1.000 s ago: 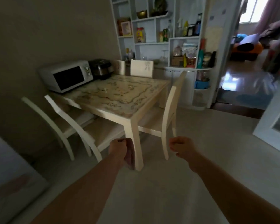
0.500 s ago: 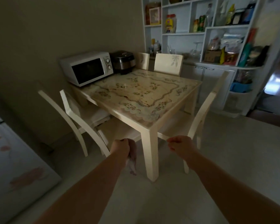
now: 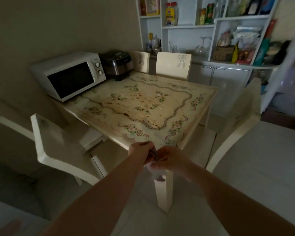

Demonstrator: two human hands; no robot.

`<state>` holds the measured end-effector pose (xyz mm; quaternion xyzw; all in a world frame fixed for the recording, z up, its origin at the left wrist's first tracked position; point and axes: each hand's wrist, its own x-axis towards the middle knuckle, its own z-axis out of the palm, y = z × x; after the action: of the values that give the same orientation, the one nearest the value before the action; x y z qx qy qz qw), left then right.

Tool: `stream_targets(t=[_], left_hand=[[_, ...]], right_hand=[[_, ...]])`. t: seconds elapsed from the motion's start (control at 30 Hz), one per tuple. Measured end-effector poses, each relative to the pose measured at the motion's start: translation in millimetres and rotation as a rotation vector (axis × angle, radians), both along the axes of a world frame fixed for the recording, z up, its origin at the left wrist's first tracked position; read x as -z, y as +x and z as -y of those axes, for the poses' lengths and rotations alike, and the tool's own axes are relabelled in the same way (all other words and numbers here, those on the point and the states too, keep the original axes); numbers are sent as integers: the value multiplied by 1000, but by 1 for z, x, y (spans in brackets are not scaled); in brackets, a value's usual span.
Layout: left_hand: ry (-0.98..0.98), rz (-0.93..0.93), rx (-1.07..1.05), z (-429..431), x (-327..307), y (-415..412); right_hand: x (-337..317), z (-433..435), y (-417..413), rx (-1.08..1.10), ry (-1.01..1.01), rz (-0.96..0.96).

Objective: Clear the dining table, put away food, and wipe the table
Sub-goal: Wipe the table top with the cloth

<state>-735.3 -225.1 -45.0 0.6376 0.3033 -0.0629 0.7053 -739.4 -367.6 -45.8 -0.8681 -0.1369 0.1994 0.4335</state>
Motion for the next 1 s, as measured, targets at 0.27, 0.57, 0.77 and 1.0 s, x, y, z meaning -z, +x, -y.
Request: stream_targets(t=[0.27, 0.57, 0.77, 1.0], left_hand=[[-82, 85, 2, -18, -20, 81], [614, -189, 746, -33, -7, 142], [1358, -90, 832, -8, 45, 150], [1478, 298, 1605, 17, 106, 144]], right_hand=[[-4, 5, 107, 107, -82, 188], [3, 38, 200, -153, -286, -39], [50, 54, 220, 26, -476, -1], [68, 62, 225, -25, -589, 22]])
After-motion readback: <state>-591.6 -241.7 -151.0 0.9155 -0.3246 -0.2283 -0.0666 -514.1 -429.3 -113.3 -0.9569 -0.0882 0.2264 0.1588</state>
